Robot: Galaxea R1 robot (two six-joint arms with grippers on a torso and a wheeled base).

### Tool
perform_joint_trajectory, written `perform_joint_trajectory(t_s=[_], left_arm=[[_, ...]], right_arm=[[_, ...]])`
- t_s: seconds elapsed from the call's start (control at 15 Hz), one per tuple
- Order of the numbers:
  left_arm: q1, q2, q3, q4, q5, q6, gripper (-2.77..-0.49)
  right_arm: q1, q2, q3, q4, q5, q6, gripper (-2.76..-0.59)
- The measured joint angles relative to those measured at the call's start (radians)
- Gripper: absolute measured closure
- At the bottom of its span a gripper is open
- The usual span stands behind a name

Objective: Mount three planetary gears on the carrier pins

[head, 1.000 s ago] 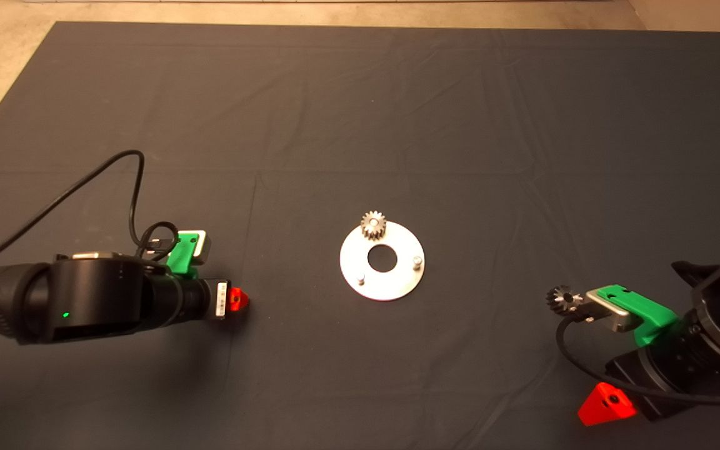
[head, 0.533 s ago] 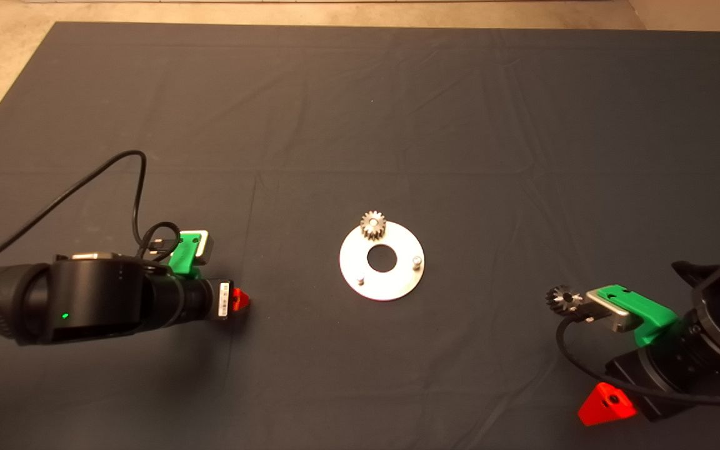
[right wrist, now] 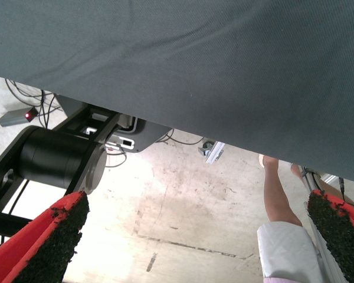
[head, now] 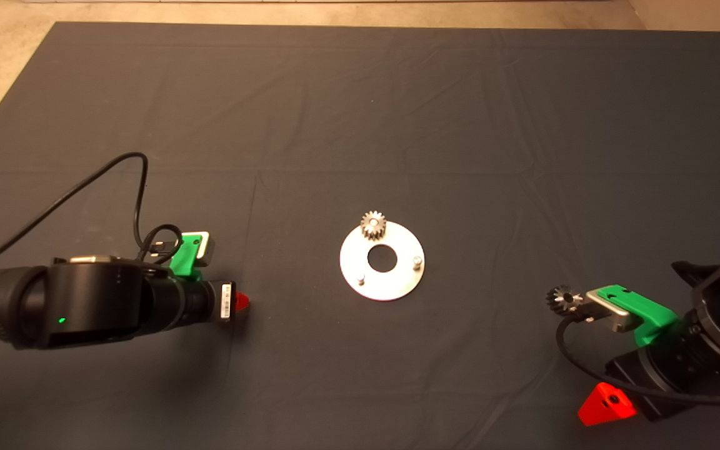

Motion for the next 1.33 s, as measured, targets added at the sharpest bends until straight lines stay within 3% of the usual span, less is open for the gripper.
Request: perform_joint_trajectory(t_s=[0.27,0.6,0.93,1.33], left_arm=[[0.0,0.022,0.0,0.0,-0.001,0.002,-1.8],[0.0,0.022,0.0,0.0,0.002,0.002,-1.66],[0.0,0.022,0.0,0.0,0.005,0.006,-1.35],[0.0,0.029,0.0,0.0,0.009,0.014,-1.22]], right_arm=[[0.0,0.0,0.0,0.0,0.0,0.0,-2.76],[0.0,0.0,0.0,0.0,0.0,0.0,-2.76],[0.0,0.0,0.0,0.0,0.0,0.0,-2.76],[0.0,0.0,0.0,0.0,0.0,0.0,-2.76]])
